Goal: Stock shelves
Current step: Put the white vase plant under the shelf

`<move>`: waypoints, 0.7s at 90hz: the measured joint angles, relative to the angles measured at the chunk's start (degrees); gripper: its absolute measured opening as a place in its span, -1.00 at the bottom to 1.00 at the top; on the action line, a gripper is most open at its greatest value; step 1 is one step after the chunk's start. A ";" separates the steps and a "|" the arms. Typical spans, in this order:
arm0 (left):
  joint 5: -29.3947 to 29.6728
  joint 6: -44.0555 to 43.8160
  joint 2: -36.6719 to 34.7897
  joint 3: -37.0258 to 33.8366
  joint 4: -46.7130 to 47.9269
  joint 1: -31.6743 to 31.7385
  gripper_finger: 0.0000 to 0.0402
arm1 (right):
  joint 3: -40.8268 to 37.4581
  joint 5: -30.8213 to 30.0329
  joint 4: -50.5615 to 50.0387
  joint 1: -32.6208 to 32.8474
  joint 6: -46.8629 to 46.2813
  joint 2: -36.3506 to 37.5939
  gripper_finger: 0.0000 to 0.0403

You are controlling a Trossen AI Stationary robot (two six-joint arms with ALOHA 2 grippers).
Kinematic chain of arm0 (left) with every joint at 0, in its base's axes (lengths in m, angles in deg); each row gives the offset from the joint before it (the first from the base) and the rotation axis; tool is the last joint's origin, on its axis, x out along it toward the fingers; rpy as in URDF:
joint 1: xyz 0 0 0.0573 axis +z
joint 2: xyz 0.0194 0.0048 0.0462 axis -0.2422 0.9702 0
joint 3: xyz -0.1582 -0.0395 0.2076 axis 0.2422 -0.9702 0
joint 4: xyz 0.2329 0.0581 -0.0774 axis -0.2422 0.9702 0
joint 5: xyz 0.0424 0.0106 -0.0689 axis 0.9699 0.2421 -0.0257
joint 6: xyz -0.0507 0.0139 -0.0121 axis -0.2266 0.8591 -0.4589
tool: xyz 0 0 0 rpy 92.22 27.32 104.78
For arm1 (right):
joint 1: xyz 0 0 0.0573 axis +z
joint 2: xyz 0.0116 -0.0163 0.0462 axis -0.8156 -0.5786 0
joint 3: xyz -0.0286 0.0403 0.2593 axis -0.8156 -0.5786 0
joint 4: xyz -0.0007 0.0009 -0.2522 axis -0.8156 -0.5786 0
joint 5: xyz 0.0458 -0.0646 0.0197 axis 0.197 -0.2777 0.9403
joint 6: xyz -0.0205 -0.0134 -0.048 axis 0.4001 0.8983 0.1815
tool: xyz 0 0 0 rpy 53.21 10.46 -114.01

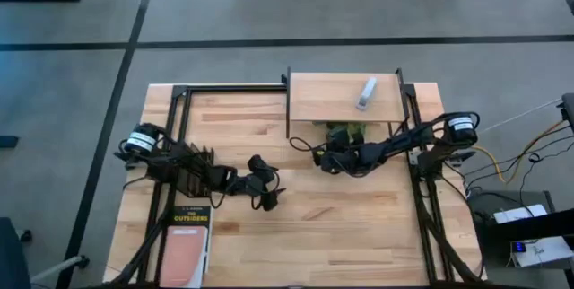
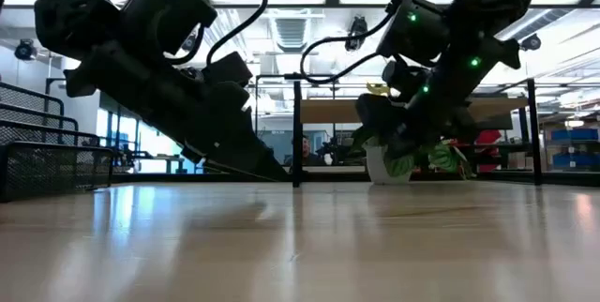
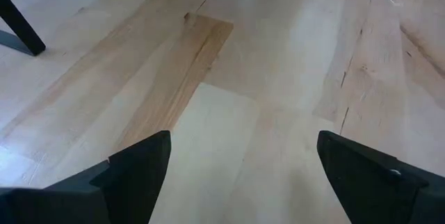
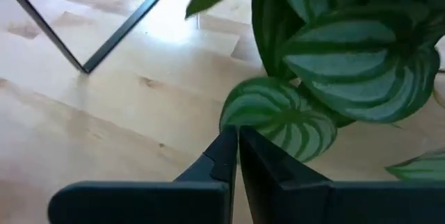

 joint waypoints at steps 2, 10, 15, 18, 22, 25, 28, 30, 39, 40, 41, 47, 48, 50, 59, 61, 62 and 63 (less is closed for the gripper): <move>0.00 0.00 0.00 0.00 0.00 0.00 0.73 | -0.18 0.01 -0.02 0.02 -0.27 0.00 -0.99; 0.00 0.00 0.00 0.00 -0.02 0.00 0.73 | -0.87 -0.14 -0.03 -0.15 -1.15 0.00 -0.99; 0.00 0.00 0.00 0.00 -0.02 0.00 0.73 | -1.21 -0.89 -0.04 -0.39 -1.74 -0.44 -0.99; 0.00 -0.02 0.00 0.00 -0.03 0.00 0.73 | -1.23 -1.13 0.04 -0.63 -1.78 -0.94 -0.99; 0.00 -0.02 0.00 0.00 -0.11 0.00 0.73 | -1.38 -0.95 -0.10 -1.01 -1.73 -1.43 -0.99; 0.00 -0.02 0.00 0.00 -0.19 0.00 0.73 | -1.40 -1.08 0.24 -1.27 -1.69 -2.10 -0.99; 0.00 -0.02 0.00 0.00 -0.32 0.00 0.73 | -1.34 -1.22 1.43 -1.56 -1.69 -2.90 -0.99; 0.00 -0.02 0.00 0.00 -0.44 0.00 0.73 | -1.32 -1.12 1.74 -1.79 -1.68 -3.38 -0.99; 0.00 -0.02 0.00 0.00 -0.63 0.00 0.73 | -1.38 -1.08 2.82 -3.00 -0.44 -5.73 -0.99; 0.00 -0.02 0.00 0.00 -0.62 0.00 0.73 | -1.38 -1.08 2.95 -3.17 -0.30 -5.92 -0.99; 0.00 -0.02 0.00 0.00 -0.59 0.00 0.73 | -1.38 -1.08 3.03 -3.35 -0.14 -6.10 -0.99; 0.00 -0.04 0.00 0.00 -0.50 -0.12 0.73 | -1.38 -1.24 3.50 -4.47 0.43 -7.16 -0.99; 0.01 -0.04 0.00 0.00 -0.51 -0.14 0.73 | -1.38 -1.21 3.49 -4.66 0.44 -7.26 -0.99; 0.02 -0.03 0.00 0.00 -0.53 -0.17 0.73 | -1.38 -1.13 3.41 -5.06 0.49 -7.49 -0.99; 0.02 -0.02 0.00 0.00 -0.50 -0.26 0.73 | -1.36 -1.26 4.30 -6.60 2.04 -8.13 -0.99; 0.02 -0.04 0.00 0.00 -0.53 -0.24 0.73 | -1.36 -1.24 4.44 -6.92 2.47 -8.13 -0.99; 0.02 -0.02 0.00 0.00 -0.54 -0.24 0.73 | -1.36 -1.24 4.51 -7.06 2.70 -8.13 -0.99; 0.02 -0.02 0.00 0.00 -0.55 -0.24 0.73 | -1.36 -1.24 4.57 -7.19 2.95 -8.13 -0.99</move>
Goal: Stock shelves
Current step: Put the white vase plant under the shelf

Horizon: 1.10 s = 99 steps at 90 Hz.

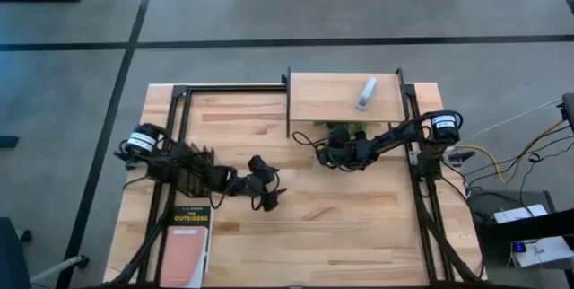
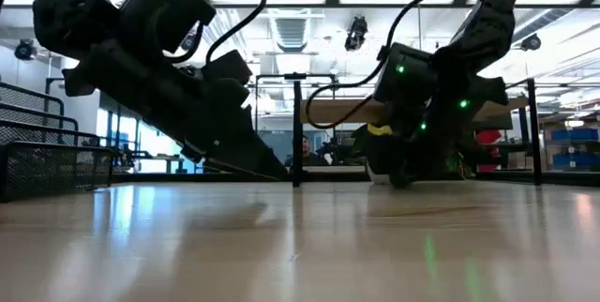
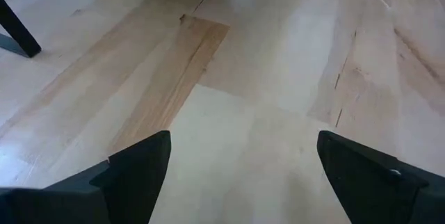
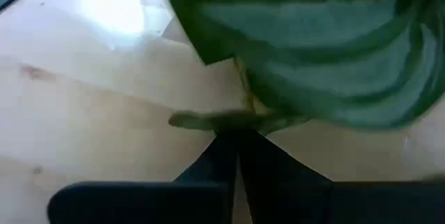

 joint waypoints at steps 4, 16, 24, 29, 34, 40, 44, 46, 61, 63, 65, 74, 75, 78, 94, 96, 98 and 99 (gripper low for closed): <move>0.00 0.00 0.00 0.00 0.11 -0.02 0.73 | 0.00 -0.08 0.56 -0.47 1.01 0.00 -0.99; 0.00 -0.02 0.00 0.00 0.08 -0.02 0.73 | 0.04 -1.54 0.79 -1.38 2.22 0.00 -0.99; 0.00 -0.01 0.00 0.00 0.06 -0.04 0.73 | 0.04 -1.88 1.53 -1.55 2.72 0.00 -0.99; 0.00 -0.02 0.00 0.00 0.07 -0.04 0.73 | 0.04 -2.45 1.61 -1.48 2.73 0.00 -0.99; 0.00 -0.02 0.00 0.00 0.05 -0.07 0.73 | 0.04 -2.62 1.62 -1.48 2.78 0.00 -0.99; 0.00 -0.02 0.00 0.00 0.04 -0.11 0.73 | 0.04 -2.69 1.64 -1.46 2.82 0.00 -0.99; 0.00 -0.02 0.00 0.00 0.04 -0.11 0.73 | 0.04 -2.69 1.64 -1.46 2.88 0.00 -0.99; 0.00 -0.02 0.00 0.00 0.04 -0.11 0.73 | 0.04 -2.69 1.62 -1.46 2.88 0.00 -0.99; 0.00 -0.02 0.00 0.00 0.04 -0.24 0.73 | 0.04 -2.86 1.67 -0.02 2.35 0.20 -0.99; 0.00 -0.02 0.00 0.00 0.04 -0.24 0.73 | 0.04 -2.88 1.69 0.25 2.20 0.20 -0.99; 0.00 -0.02 0.00 0.00 0.04 -0.24 0.73 | 0.04 -2.88 1.68 0.51 2.16 0.20 -0.99; 0.00 -0.02 0.00 0.00 0.04 -0.24 0.73 | 0.04 -3.00 1.70 0.82 2.20 0.20 -0.99; 0.00 -0.02 0.00 0.00 0.04 -0.24 0.73 | 0.04 -3.09 1.71 0.81 2.20 0.20 -0.99; 0.00 -0.02 0.00 0.00 0.04 -0.24 0.73 | 0.04 -3.32 1.75 0.79 2.27 0.20 -0.99; 0.00 -0.02 0.00 0.00 0.04 -0.24 0.73 | 0.04 -4.37 3.79 0.06 5.74 0.20 -0.99; 0.00 -0.02 0.00 0.00 0.04 -0.24 0.73 | 0.04 -4.39 4.31 -0.07 6.42 0.20 -0.99; 0.00 -0.02 0.00 0.00 0.04 -0.24 0.73 | 0.04 -4.42 4.84 -0.29 7.22 0.20 -0.99; 0.00 -0.02 0.00 0.00 0.04 -0.24 0.73 | 0.04 -4.41 5.09 -0.36 7.47 0.20 -0.99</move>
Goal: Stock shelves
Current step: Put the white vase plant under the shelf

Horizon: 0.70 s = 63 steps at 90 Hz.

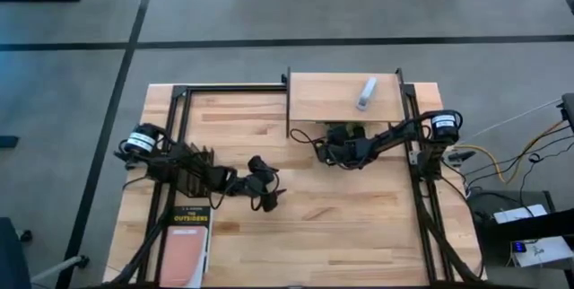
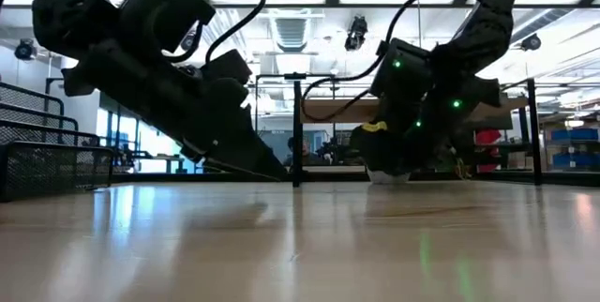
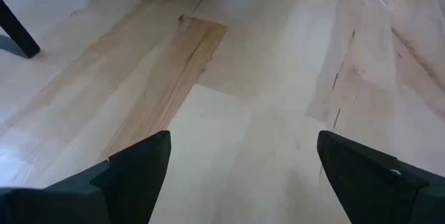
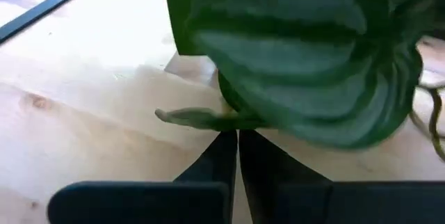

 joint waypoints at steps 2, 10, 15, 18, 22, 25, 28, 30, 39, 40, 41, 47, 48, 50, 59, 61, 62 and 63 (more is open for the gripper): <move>0.00 0.00 0.00 0.00 0.00 0.00 0.73 | 0.02 0.00 0.42 -0.15 0.88 0.00 -0.99; 0.00 0.00 0.00 0.00 -0.04 0.00 0.73 | 0.41 0.13 1.39 -0.85 3.92 0.00 -0.99; 0.00 0.00 0.00 0.00 -0.04 0.00 0.73 | 0.77 0.36 1.43 -1.25 5.02 0.00 -0.99; 0.00 0.00 0.00 0.00 -0.06 0.00 0.73 | 0.89 0.41 1.42 -1.41 5.40 0.00 -0.99; 0.00 0.00 0.00 0.00 -0.06 0.00 0.73 | 1.00 0.46 1.42 -1.50 5.52 0.00 -0.99; 0.00 0.00 0.00 0.00 -0.04 0.00 0.73 | 1.10 0.42 1.49 -1.50 5.52 0.02 -0.99; 0.00 0.00 0.00 0.00 -0.04 0.00 0.73 | 1.18 0.50 1.52 -1.50 5.52 0.02 -0.99; 0.00 0.00 0.00 0.00 -0.04 0.00 0.73 | 1.22 0.71 1.44 -1.48 5.52 0.02 -0.99; 0.00 0.00 0.00 0.00 -0.04 -0.09 0.73 | 1.48 3.98 1.04 -1.12 7.34 0.02 -0.99; 0.00 0.00 0.00 0.00 -0.03 -0.12 0.73 | 1.52 4.31 1.06 -1.04 7.61 0.02 -0.99; 0.00 0.00 0.00 0.00 -0.02 -0.13 0.73 | 1.56 4.49 1.05 -0.95 7.97 0.02 -0.99; 0.00 0.00 0.00 0.00 0.00 -0.13 0.73 | 1.77 4.69 1.09 -0.28 8.47 0.02 -0.99; 0.00 0.00 0.00 0.00 0.00 -0.13 0.73 | 1.77 4.68 1.09 -0.20 8.45 0.02 -0.99; 0.00 0.00 0.00 0.00 0.00 -0.13 0.73 | 1.77 4.61 1.07 0.01 8.44 0.02 -0.99; 0.00 0.00 0.00 0.00 0.00 -0.13 0.73 | 1.85 4.52 1.05 0.57 8.03 0.12 -0.99; 0.00 0.00 0.00 0.00 0.02 -0.13 0.73 | 1.86 4.46 1.07 0.74 7.99 0.20 -0.99; 0.00 0.00 0.00 0.00 0.02 -0.13 0.73 | 1.86 4.43 1.07 0.79 7.98 0.24 -0.99; 0.00 0.00 0.00 0.00 0.02 -0.13 0.73 | 1.86 4.40 1.07 0.86 7.96 0.29 -0.99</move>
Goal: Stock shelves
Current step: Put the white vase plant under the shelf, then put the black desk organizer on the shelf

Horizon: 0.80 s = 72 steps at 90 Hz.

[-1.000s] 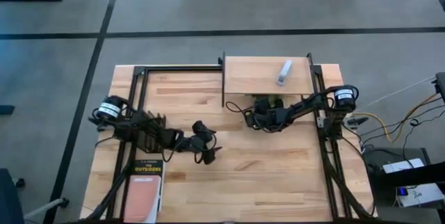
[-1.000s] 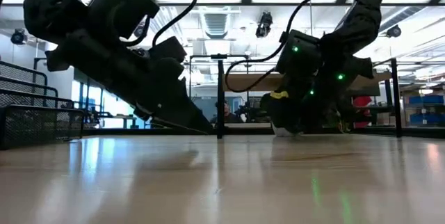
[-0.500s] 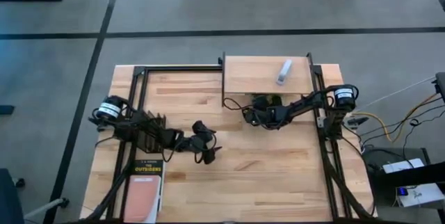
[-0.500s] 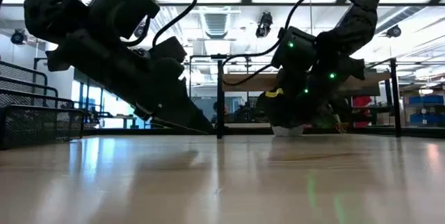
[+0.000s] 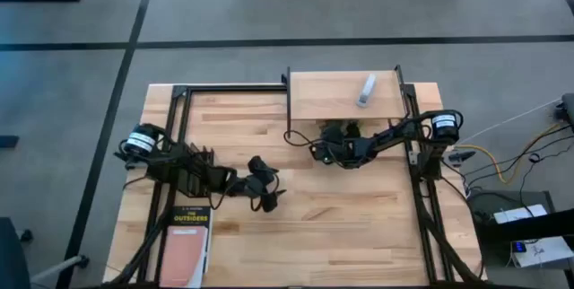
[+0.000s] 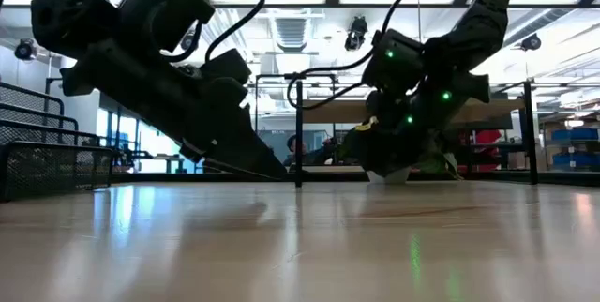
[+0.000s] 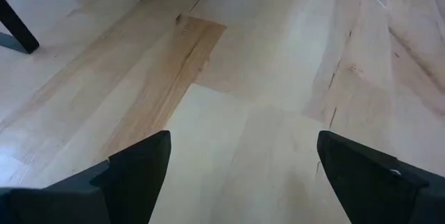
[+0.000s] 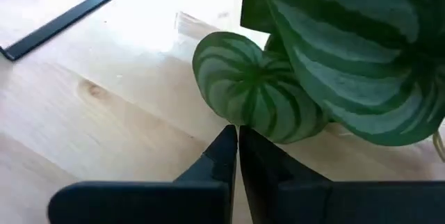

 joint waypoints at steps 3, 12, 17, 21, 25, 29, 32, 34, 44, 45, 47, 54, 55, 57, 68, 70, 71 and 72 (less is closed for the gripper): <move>0.00 0.00 0.00 0.00 0.00 0.00 0.73 | 0.00 -0.03 0.00 0.29 -0.05 0.14 -0.99; 0.00 0.00 0.00 0.00 0.02 0.00 0.73 | 0.00 -0.02 -0.02 1.45 -0.98 0.66 -0.99; 0.00 0.00 0.00 0.00 0.04 0.00 0.73 | 0.02 -0.05 0.02 2.20 -1.34 0.82 -0.99; 0.00 0.00 0.00 0.00 0.04 0.00 0.73 | 0.02 -0.10 -0.04 2.78 -1.72 0.89 -0.99; 0.00 0.00 0.00 0.00 0.04 0.00 0.73 | 0.02 -0.23 -0.04 3.52 -2.05 0.91 -0.99; 0.00 0.00 0.00 0.00 0.04 0.00 0.73 | 0.02 -0.38 -0.03 4.34 -2.06 0.91 -0.99; 0.00 0.00 0.00 0.00 0.04 0.00 0.73 | 0.02 -0.35 -0.04 5.05 -2.01 0.91 -0.99; 0.00 0.00 0.00 0.00 0.04 0.00 0.73 | 0.02 -0.31 -0.04 5.55 -1.89 0.94 -0.99; 0.00 0.00 0.00 0.00 0.04 0.00 0.73 | 0.02 -0.29 -0.07 8.17 -0.30 1.54 -0.99; 0.00 0.00 0.00 0.00 0.05 0.00 0.73 | 0.02 -0.29 -0.05 8.44 -0.06 1.65 -0.99; 0.00 0.00 0.00 0.00 0.07 0.00 0.73 | 0.01 -0.30 -0.04 8.97 0.34 1.88 -0.99; 0.00 0.00 0.00 0.00 0.07 -0.05 0.73 | 0.00 -0.31 -0.49 10.72 1.70 3.18 -0.99; 0.00 0.00 0.00 0.00 0.07 -0.07 0.73 | 0.00 -0.31 -0.46 10.95 2.12 3.37 -0.99; 0.00 0.00 0.00 0.00 0.07 -0.07 0.73 | 0.00 -0.32 -0.33 11.41 2.56 3.77 -0.99; 0.00 0.00 -0.02 0.00 0.07 -0.59 0.73 | 0.00 0.15 -0.47 13.74 7.39 6.85 -0.99; 0.00 0.01 -0.13 0.00 0.12 -0.78 0.73 | 0.00 0.19 -0.52 14.11 8.28 7.51 -0.99; 0.00 0.03 -0.19 0.00 0.20 -0.87 0.73 | 0.00 0.18 -0.52 14.26 8.53 7.74 -0.99; -0.02 0.04 -0.27 0.00 0.29 -0.93 0.73 | 0.00 0.17 -0.50 14.42 8.91 8.00 -0.99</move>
